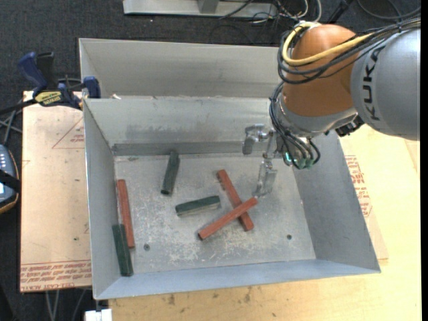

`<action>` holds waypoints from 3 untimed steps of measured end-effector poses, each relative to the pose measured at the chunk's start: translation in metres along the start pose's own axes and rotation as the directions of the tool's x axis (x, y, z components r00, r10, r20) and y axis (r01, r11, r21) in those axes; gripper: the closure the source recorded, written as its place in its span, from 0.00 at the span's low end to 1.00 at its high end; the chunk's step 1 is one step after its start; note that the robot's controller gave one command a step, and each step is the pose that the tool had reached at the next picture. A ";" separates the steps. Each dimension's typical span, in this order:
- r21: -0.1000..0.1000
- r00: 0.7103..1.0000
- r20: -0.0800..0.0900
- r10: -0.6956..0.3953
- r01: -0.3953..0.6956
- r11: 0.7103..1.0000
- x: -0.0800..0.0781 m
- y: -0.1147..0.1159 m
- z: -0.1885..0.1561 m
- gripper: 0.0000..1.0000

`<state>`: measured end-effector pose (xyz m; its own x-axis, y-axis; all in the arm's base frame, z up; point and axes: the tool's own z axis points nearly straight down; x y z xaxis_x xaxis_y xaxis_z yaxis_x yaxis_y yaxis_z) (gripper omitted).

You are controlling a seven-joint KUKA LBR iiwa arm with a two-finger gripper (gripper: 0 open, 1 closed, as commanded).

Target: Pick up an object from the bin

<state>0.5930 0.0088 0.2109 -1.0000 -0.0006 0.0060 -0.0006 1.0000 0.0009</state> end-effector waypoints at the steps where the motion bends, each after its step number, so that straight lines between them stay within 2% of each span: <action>1: 0.000 1.000 0.008 0.000 0.000 1.000 -0.002 0.000 -0.004 0.00; 2: 0.001 0.995 0.010 -0.097 0.097 0.995 0.009 0.027 0.056 0.00; 3: 0.000 0.985 0.004 -0.171 0.171 0.985 0.025 0.063 0.067 0.00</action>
Offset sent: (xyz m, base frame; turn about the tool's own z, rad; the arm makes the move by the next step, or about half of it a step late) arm -0.0259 0.0626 -0.1409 -0.2339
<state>0.5673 0.0714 0.1441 -0.9851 -0.1719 0.0018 -0.1719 0.9851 0.0022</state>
